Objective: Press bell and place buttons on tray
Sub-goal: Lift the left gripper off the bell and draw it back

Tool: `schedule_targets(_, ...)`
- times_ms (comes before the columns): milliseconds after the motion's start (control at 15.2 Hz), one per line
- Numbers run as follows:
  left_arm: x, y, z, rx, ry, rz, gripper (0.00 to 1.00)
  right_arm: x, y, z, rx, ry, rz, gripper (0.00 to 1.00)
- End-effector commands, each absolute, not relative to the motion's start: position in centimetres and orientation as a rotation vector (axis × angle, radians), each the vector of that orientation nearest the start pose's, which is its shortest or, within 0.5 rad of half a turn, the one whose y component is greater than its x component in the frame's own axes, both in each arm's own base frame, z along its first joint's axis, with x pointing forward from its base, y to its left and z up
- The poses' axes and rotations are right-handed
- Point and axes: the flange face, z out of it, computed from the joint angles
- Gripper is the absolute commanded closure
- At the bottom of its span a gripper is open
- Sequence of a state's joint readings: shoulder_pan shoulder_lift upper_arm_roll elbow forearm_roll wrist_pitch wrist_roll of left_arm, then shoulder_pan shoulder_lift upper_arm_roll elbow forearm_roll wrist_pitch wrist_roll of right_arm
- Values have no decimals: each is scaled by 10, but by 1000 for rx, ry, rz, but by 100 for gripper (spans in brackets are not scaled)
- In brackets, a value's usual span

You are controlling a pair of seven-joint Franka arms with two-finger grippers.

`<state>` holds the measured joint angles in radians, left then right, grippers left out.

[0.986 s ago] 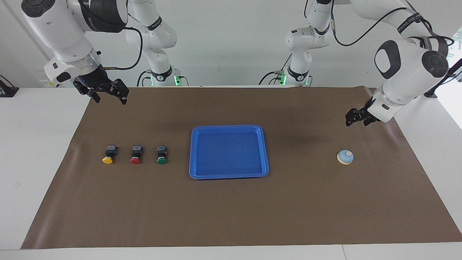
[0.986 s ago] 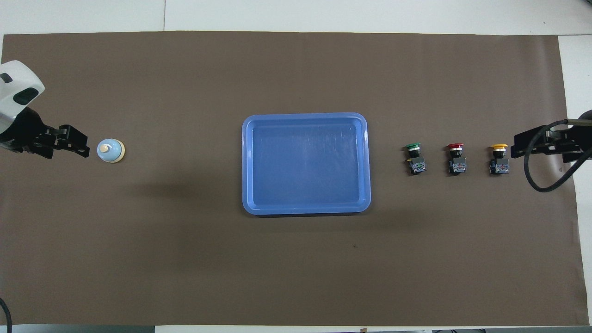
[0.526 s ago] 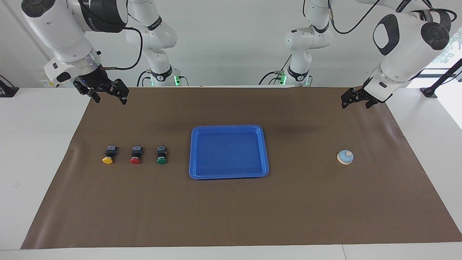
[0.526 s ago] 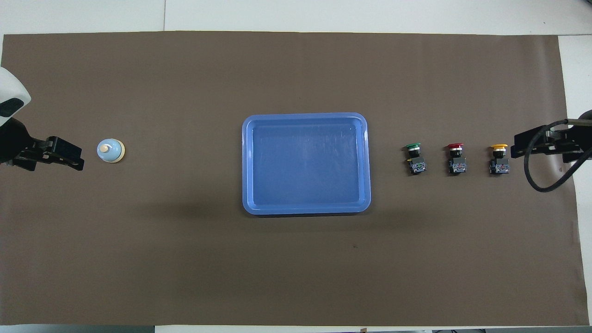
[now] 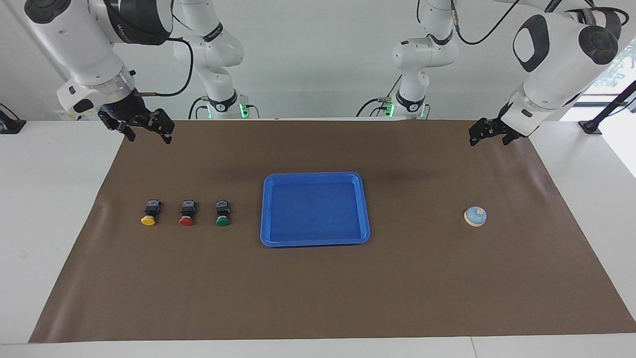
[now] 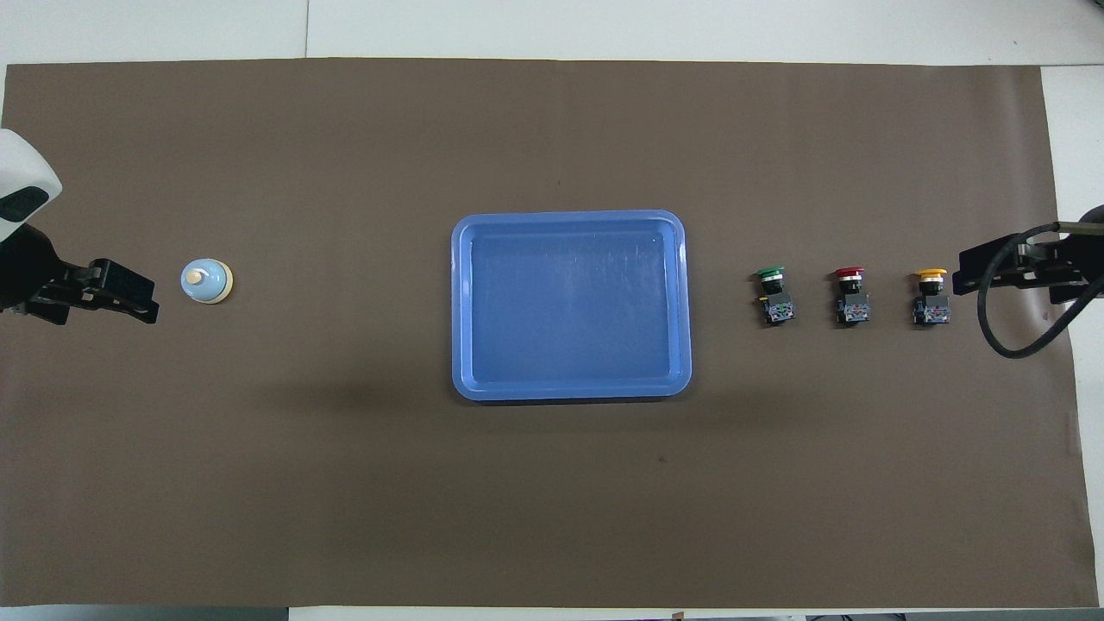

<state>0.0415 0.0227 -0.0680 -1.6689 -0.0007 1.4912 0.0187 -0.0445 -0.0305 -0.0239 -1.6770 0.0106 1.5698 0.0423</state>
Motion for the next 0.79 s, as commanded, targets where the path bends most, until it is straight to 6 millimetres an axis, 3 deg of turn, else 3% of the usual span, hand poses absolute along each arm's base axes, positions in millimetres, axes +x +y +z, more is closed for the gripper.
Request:
schedule_targets(0, 534, -17, 573, -3119, 48, 302, 0, 542, -44, 585, -3133, 101, 82, 0)
schedule_targets(197, 534, -19, 575, -3118, 55, 300, 0, 551, -59, 570, -3131, 128, 55, 0)
schedule_targets(394, 536, -19, 578, -3119, 55, 290, 0, 569, -72, 541, -3132, 141, 47, 0)
schedule_targets(723, 536, -19, 579, -3120, 67, 266, 0, 579, -105, 450, -3145, 79, -60, 0)
